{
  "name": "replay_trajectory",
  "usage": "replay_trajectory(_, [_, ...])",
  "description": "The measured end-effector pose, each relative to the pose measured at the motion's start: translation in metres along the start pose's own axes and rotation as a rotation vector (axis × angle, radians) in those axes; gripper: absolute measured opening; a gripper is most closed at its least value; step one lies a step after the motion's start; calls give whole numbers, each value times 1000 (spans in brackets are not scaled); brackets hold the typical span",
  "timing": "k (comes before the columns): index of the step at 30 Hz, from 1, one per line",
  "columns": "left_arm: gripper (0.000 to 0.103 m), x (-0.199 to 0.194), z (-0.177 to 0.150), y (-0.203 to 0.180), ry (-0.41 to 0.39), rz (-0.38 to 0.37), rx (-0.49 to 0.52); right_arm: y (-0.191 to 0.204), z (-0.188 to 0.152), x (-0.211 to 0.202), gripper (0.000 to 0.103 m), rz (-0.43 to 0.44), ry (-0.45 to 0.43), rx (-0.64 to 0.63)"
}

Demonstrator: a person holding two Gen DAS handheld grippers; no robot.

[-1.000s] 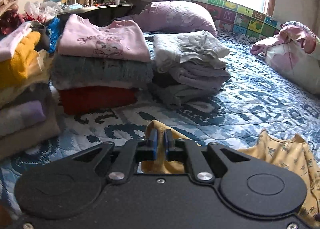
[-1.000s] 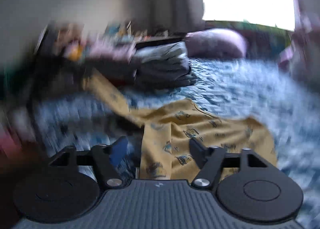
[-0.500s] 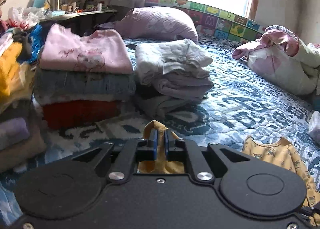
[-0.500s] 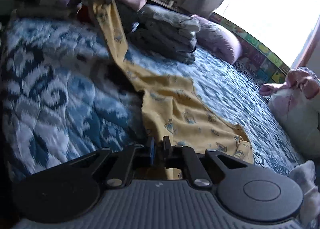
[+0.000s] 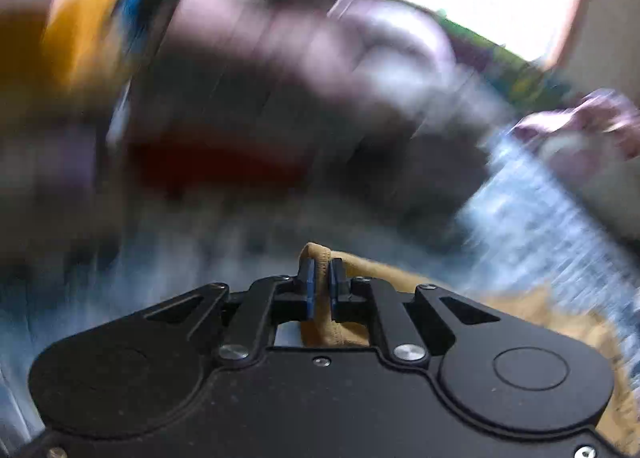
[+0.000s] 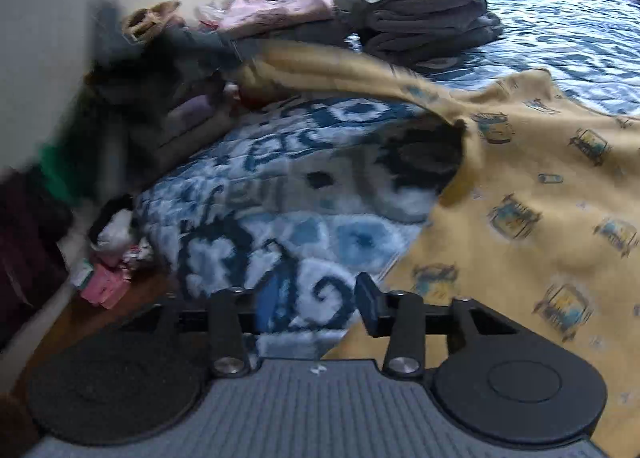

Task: Fold clothes
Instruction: 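Spread the yellow garment flat with the right gripper while the left gripper releases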

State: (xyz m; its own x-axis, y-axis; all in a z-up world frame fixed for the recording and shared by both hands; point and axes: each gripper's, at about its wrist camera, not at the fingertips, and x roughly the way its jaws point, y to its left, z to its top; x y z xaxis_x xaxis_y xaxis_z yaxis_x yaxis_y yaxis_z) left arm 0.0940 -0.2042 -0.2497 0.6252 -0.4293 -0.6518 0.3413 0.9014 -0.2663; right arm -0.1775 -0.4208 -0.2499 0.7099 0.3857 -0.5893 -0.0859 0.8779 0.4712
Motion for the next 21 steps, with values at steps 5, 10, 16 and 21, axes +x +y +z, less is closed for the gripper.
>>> replay_trajectory(5, [7,3,-30,6,-28,26,-53,-27,-8,-56,57,-23,-81,75])
replay_trajectory(10, [24,-22,-37,-2,-74,100,-100,-86,-28,-139,61,-241,-295,196])
replay_trajectory(16, [24,-65,-67,-51,-87,-19,-68,-119,-64,-192,63,-551,-312,218])
replay_trajectory(21, [26,-72,-114,-100,45,-225,-99,-156,-108,-214,63,-550,-335,453])
